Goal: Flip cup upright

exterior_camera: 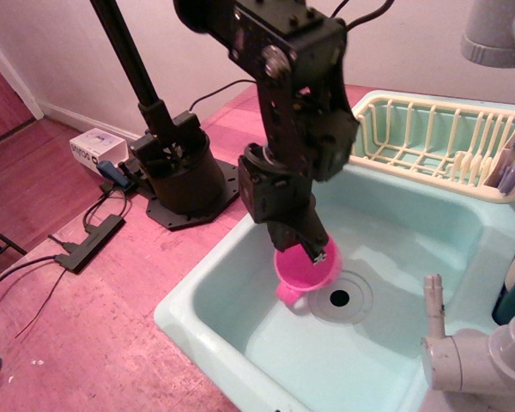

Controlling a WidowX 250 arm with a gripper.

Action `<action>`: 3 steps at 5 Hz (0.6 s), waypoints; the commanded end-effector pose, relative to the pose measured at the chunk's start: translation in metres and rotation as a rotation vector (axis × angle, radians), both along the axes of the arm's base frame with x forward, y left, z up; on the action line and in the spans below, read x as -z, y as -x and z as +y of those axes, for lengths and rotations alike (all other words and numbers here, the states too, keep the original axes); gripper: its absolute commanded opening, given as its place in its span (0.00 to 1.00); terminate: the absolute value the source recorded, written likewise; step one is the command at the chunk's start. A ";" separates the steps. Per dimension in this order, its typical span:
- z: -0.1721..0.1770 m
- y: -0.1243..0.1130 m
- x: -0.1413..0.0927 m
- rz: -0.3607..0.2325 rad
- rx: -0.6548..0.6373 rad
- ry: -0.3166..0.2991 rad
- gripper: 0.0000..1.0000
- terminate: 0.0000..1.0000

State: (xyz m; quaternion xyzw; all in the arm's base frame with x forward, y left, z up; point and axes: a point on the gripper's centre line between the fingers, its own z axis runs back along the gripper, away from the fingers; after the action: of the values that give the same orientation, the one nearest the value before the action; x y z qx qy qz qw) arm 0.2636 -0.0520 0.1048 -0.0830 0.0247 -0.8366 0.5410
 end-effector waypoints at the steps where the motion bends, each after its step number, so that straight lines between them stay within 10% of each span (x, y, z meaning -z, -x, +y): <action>1: 0.012 -0.010 -0.030 -0.135 -0.145 0.062 0.00 0.00; 2: 0.007 -0.011 -0.028 -0.135 -0.156 0.088 1.00 0.00; 3: 0.006 -0.015 -0.029 -0.108 -0.135 0.108 1.00 0.00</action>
State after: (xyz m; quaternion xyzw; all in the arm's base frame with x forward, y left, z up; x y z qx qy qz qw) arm 0.2772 -0.0479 0.1299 -0.0871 -0.0379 -0.8032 0.5881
